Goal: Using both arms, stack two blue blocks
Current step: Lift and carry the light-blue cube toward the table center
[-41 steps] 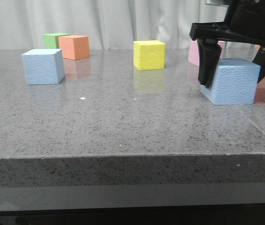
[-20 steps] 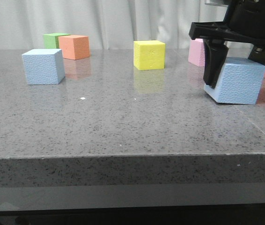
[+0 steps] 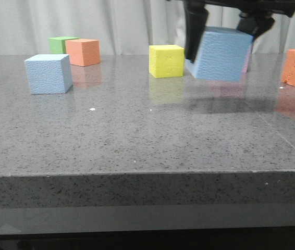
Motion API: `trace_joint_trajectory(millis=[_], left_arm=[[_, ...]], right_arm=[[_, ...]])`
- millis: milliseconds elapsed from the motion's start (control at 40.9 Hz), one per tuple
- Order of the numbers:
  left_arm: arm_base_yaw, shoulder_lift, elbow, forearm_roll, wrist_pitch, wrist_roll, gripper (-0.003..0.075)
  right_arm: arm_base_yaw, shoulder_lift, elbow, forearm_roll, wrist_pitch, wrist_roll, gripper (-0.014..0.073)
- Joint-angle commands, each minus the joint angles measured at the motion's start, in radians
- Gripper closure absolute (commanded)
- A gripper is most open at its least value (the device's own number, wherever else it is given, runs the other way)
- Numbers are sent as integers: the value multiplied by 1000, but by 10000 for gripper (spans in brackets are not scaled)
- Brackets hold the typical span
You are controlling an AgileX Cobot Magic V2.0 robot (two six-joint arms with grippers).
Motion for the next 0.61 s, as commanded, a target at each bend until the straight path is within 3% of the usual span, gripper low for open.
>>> trace_joint_trajectory(millis=[0, 196, 587], left_arm=[[2, 17, -24, -10, -89, -9, 188], [2, 17, -24, -10, -89, -9, 188], [2, 17, -24, -10, -89, -9, 188]], right_arm=[[51, -32, -55, -122, -12, 119, 159], [116, 39, -127, -223, 19, 264, 159], [142, 265, -373, -216, 137, 297, 159]])
